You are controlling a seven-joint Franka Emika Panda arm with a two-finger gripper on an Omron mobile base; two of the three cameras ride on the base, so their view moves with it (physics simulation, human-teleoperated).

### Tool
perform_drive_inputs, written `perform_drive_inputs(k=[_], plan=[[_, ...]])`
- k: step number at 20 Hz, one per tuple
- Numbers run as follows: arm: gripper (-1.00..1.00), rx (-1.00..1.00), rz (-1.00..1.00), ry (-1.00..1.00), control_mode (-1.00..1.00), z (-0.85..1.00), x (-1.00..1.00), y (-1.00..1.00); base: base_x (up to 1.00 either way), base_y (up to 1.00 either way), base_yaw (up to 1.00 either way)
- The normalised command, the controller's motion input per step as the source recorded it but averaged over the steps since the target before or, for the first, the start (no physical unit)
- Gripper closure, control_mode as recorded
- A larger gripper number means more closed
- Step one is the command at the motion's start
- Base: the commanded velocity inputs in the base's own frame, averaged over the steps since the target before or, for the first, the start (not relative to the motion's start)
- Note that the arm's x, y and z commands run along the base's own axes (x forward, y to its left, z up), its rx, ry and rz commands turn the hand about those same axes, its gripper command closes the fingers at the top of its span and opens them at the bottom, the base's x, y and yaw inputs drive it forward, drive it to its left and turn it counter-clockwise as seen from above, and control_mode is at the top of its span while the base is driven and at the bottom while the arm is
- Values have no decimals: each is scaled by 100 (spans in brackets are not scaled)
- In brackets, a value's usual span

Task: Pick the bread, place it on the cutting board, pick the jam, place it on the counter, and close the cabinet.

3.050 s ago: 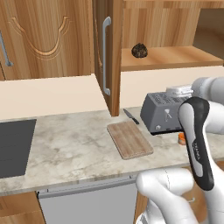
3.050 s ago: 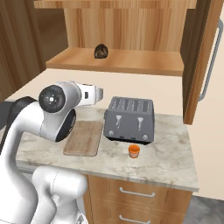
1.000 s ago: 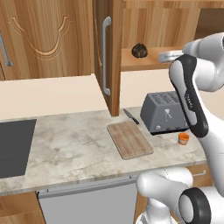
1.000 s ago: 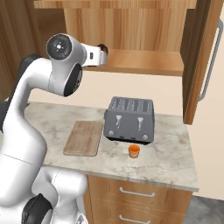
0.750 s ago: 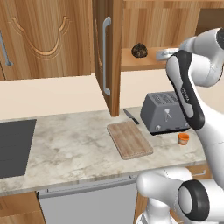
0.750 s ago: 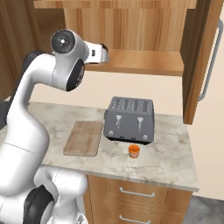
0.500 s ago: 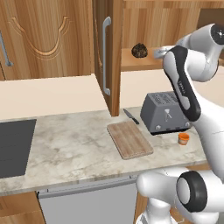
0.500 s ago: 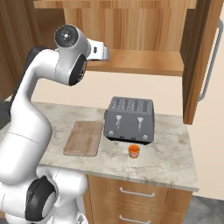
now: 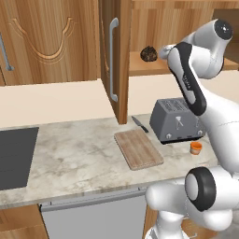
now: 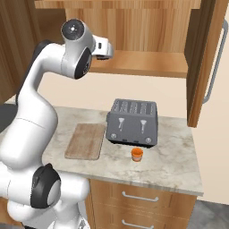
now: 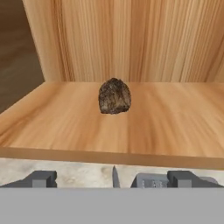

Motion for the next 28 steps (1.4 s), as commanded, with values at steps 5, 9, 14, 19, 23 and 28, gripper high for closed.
perform_drive_inputs(k=[5,9,14,19,23,28], plan=[[-100,0,0,0,-100,-4,32,2,0,0,0],[-100,0,0,0,-100,-11,24,0,0,0,0],[-100,0,0,0,-100,-11,27,1,0,0,0],[-100,0,0,0,-100,-6,35,1,0,0,0],[-100,0,0,0,-100,0,39,0,0,0,0],[-100,0,0,0,-100,0,37,0,0,0,0]])
